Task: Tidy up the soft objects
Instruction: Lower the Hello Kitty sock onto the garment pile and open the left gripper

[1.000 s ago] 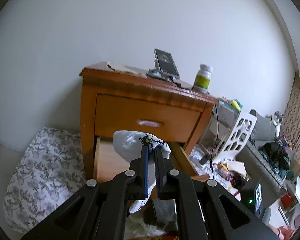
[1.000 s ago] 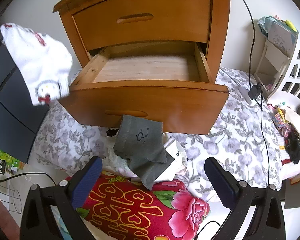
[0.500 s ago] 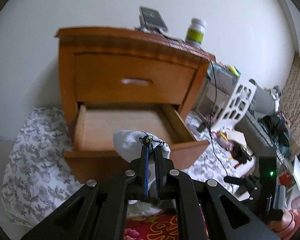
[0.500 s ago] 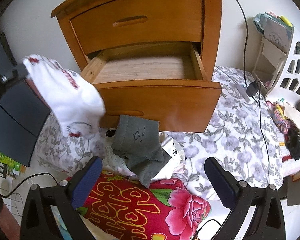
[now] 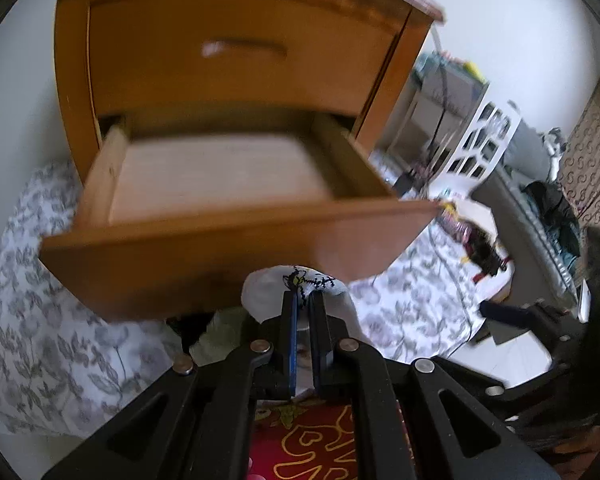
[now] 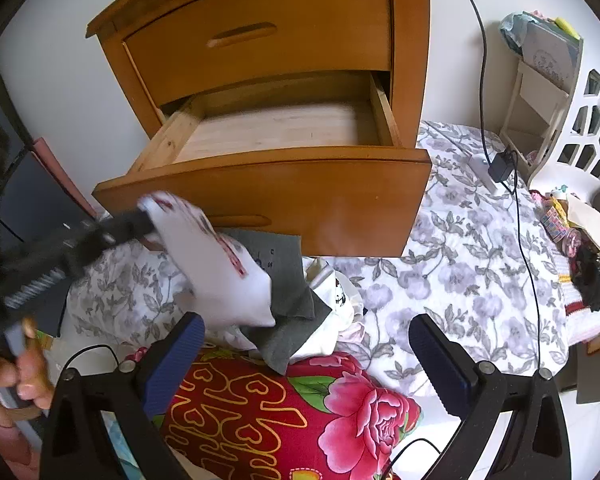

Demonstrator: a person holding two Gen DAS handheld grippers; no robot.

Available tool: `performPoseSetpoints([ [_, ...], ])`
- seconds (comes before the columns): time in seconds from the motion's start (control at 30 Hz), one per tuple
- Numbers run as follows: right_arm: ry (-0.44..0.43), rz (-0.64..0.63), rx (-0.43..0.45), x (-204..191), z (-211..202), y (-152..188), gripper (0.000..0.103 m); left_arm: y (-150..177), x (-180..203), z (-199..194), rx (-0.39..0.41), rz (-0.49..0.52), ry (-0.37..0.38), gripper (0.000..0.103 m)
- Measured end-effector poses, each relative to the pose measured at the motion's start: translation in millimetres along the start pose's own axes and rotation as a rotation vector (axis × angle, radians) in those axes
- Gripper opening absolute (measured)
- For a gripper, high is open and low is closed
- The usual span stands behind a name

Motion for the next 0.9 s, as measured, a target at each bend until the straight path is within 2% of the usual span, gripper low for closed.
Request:
performPoseSetpoints([
  [0.3, 0.009, -0.003, -0.022, 0.1, 9.4, -0.2, 0.103, 32.3, -16.2, 48.9, -0.139, -0.057, 0.001, 0.005],
  [0.57, 0.020, -0.014, -0.052, -4.0, 21.6, 2.4, 0.103, 54.0, -34.5, 67.9, -0.219, -0.110, -0.006, 0.005],
  [0.83, 0.029, -0.029, -0.064, -8.9, 26.3, 4.2, 0.103, 52.8, -36.6, 61.6, -0.231, -0.117, -0.009, 0.006],
  [0.9, 0.031, -0.031, -0.062, -10.1, 25.2, 4.5, 0.103, 52.8, -36.7, 57.7, -0.234, -0.115, -0.010, 0.012],
])
Point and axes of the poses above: each gripper's, at about its wrist camera, not at the fingertips, and z roughly the way its jaws point, x to its right, y to its underside, the point moved 5 cm from there along z, roughly the way its jaws point, and after that the axes turned 13 degrees about z, right-handed, at the moved point
